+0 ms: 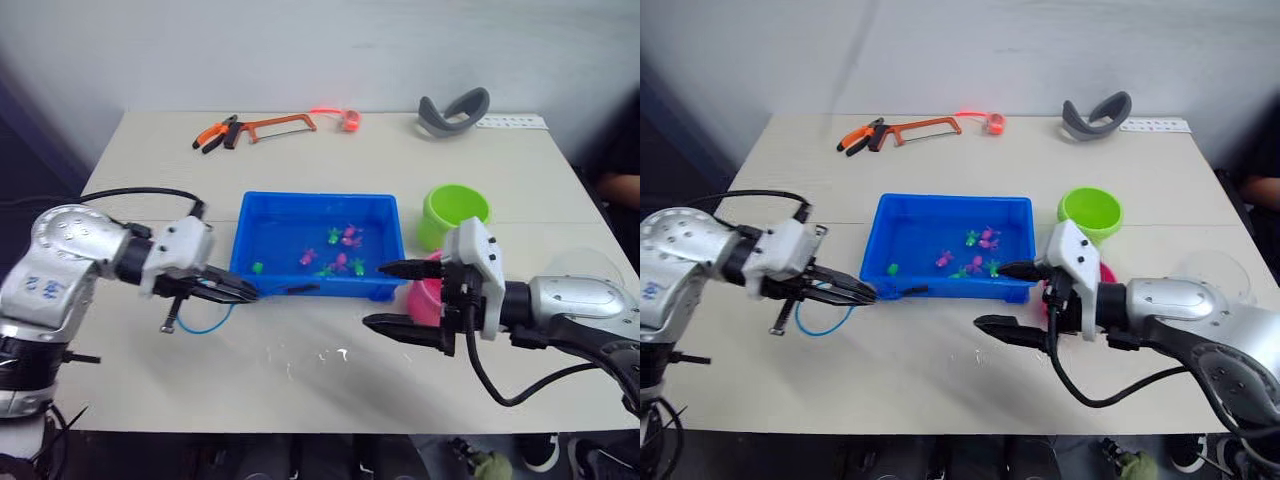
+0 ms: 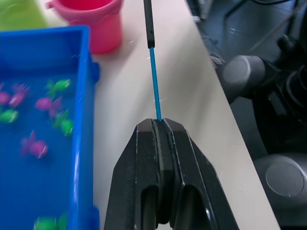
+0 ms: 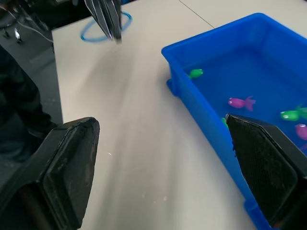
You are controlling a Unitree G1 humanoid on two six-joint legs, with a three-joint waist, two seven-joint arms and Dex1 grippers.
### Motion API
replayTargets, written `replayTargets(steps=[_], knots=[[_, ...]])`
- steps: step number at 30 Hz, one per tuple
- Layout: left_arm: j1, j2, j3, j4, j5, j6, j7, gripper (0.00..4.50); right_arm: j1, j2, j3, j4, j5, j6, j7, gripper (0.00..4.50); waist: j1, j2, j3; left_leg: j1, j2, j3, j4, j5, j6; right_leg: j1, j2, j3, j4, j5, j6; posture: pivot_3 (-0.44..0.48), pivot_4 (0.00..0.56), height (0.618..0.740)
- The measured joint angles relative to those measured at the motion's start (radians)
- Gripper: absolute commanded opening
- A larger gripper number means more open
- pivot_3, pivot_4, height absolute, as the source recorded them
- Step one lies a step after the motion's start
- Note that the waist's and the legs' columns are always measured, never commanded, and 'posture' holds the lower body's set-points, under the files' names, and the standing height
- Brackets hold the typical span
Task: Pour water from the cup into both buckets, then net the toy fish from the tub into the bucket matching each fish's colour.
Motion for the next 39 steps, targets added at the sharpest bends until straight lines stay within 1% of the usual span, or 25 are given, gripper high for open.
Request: replayTargets(steps=[2, 4, 9, 15, 18, 20, 22, 23, 24, 25, 27, 28, 34, 35, 36, 38, 39], knots=[[-0.044, -0.055, -0.059, 0.007, 0.030, 0.022, 0.021, 0.05, -0.041, 0.022, 0.023, 0.012, 0.005, 0.025, -0.020, 4.50, -0.002, -0.001, 0.001, -0.001, 0.000, 0.000, 0.001, 0.000, 0.000, 0.000, 0.001, -0.001, 0.000, 0.000, 0.000, 0.000, 0.150, 0.740], [-0.077, -0.097, -0.089, 0.010, 0.046, 0.045, 0.044, 0.05, -0.058, 0.042, 0.040, 0.015, 0.004, 0.041, -0.033, 4.50, 0.000, -0.003, 0.002, -0.003, 0.000, -0.001, 0.003, 0.001, 0.001, -0.001, 0.001, -0.002, 0.000, 0.000, 0.001, 0.000, 0.150, 0.740], [-0.098, -0.127, -0.111, 0.038, 0.082, 0.066, 0.075, 0.05, -0.069, 0.072, 0.100, 0.014, -0.027, 0.069, -0.059, 4.50, 0.001, -0.005, 0.003, -0.003, 0.000, -0.001, 0.006, 0.001, 0.002, -0.001, 0.000, -0.001, 0.002, 0.001, 0.002, 0.000, 0.150, 0.740], [-0.110, -0.139, -0.120, 0.038, 0.108, 0.071, 0.081, 0.05, -0.089, 0.126, 0.116, 0.017, -0.046, 0.104, -0.096, 4.50, 0.005, -0.006, 0.003, -0.009, 0.000, -0.005, 0.015, 0.001, 0.002, -0.002, 0.000, -0.004, 0.005, 0.001, 0.003, 0.000, 0.150, 0.740], [-0.122, -0.171, -0.143, 0.034, 0.119, 0.085, 0.094, 0.05, -0.120, 0.152, 0.137, 0.024, -0.046, 0.135, -0.120, 4.50, 0.007, -0.005, 0.003, -0.011, -0.001, -0.006, 0.017, 0.001, 0.003, -0.004, 0.000, -0.004, 0.007, 0.002, 0.004, 0.000, 0.150, 0.740], [-0.122, -0.177, -0.155, 0.032, 0.124, 0.091, 0.100, 0.00, -0.130, 0.154, 0.140, 0.028, -0.048, 0.149, -0.119, 3.98, 0.011, -0.005, 0.003, -0.011, -0.001, -0.006, 0.017, 0.001, 0.003, -0.004, 0.000, -0.004, 0.007, 0.002, 0.004, 0.000, 0.150, 0.740], [-0.122, -0.177, -0.157, 0.032, 0.134, 0.092, 0.102, 0.00, -0.134, 0.154, 0.143, 0.044, -0.063, 0.156, -0.114, 3.17, 0.014, -0.005, 0.003, -0.011, -0.001, -0.006, 0.017, 0.001, 0.003, -0.004, 0.000, -0.004, 0.007, 0.002, 0.004, 0.000, 0.150, 0.740], [-0.122, -0.177, -0.158, 0.032, 0.138, 0.092, 0.102, 0.00, -0.137, 0.155, 0.143, 0.048, -0.070, 0.159, -0.112, 2.67, 0.014, -0.005, 0.003, -0.011, -0.001, -0.006, 0.017, 0.001, 0.003, -0.004, 0.000, -0.004, 0.007, 0.002, 0.004, 0.000, 0.150, 0.740], [-0.123, -0.177, -0.158, 0.032, 0.141, 0.092, 0.102, 0.00, -0.142, 0.155, 0.144, 0.053, -0.073, 0.164, -0.110, 2.03, 0.014, -0.005, 0.003, -0.012, -0.001, -0.005, 0.017, 0.001, 0.003, -0.004, 0.000, -0.004, 0.007, 0.002, 0.004, 0.000, 0.150, 0.740], [-0.124, -0.177, -0.159, 0.032, 0.143, 0.091, 0.102, 0.00, -0.148, 0.158, 0.144, 0.056, -0.079, 0.168, -0.107, 1.70, 0.014, -0.005, 0.003, -0.012, -0.001, -0.005, 0.017, 0.001, 0.003, -0.004, 0.000, -0.004, 0.007, 0.002, 0.004, 0.000, 0.150, 0.740], [-0.133, -0.177, -0.163, 0.035, 0.157, 0.082, 0.102, 0.00, -0.159, 0.168, 0.144, 0.059, -0.084, 0.172, -0.101, 0.59, 0.014, -0.005, 0.003, -0.012, -0.001, -0.005, 0.017, 0.001, 0.003, -0.004, 0.000, -0.004, 0.007, 0.002, 0.004, 0.000, 0.150, 0.740], [-0.136, -0.177, -0.163, 0.036, 0.160, 0.081, 0.101, 0.00, -0.161, 0.170, 0.144, 0.059, -0.088, 0.172, -0.100, 0.28, 0.014, -0.005, 0.003, -0.012, -0.001, -0.005, 0.017, 0.001, 0.003, -0.005, 0.001, -0.004, 0.007, 0.002, 0.004, 0.000, 0.150, 0.740], [-0.143, -0.184, -0.165, 0.037, 0.165, 0.080, 0.100, 0.00, -0.168, 0.172, 0.143, 0.066, -0.117, 0.175, -0.063, 0.28, 0.014, -0.005, 0.003, -0.012, -0.001, -0.005, 0.017, 0.001, 0.003, -0.005, 0.001, -0.004, 0.007, 0.002, 0.004, 0.000, 0.150, 0.740], [-0.143, -0.184, -0.164, 0.037, 0.163, 0.080, 0.100, 0.72, -0.167, 0.171, 0.143, 0.066, -0.120, 0.174, -0.056, 0.00, 0.014, -0.005, 0.003, -0.012, -0.001, -0.005, 0.017, 0.001, 0.003, -0.005, 0.001, -0.004, 0.007, 0.002, 0.004, 0.000, 0.150, 0.740], [-0.143, -0.190, -0.157, 0.037, 0.158, 0.081, 0.101, 0.89, -0.165, 0.168, 0.142, 0.066, -0.123, 0.172, -0.044, 0.00, 0.014, -0.005, 0.003, -0.012, -0.001, -0.005, 0.017, 0.001, 0.004, -0.005, 0.001, -0.004, 0.008, 0.002, 0.004, 0.000, 0.150, 0.740], [-0.133, -0.210, -0.114, 0.036, 0.109, 0.082, 0.102, 1.79, -0.144, 0.150, 0.142, 0.058, -0.128, 0.162, -0.007, 0.00, 0.015, -0.006, 0.003, -0.013, -0.001, -0.005, 0.017, 0.001, 0.004, -0.005, 0.001, -0.004, 0.007, 0.002, 0.004, 0.000, 0.150, 0.740], [-0.124, -0.216, -0.083, 0.036, 0.080, 0.083, 0.104, 2.12, -0.131, 0.142, 0.141, 0.056, -0.131, 0.153, 0.011, 0.00, 0.014, -0.006, 0.003, -0.013, -0.001, -0.005, 0.017, 0.001, 0.004, -0.005, 0.000, -0.004, 0.007, 0.002, 0.004, 0.000, 0.150, 0.740]])
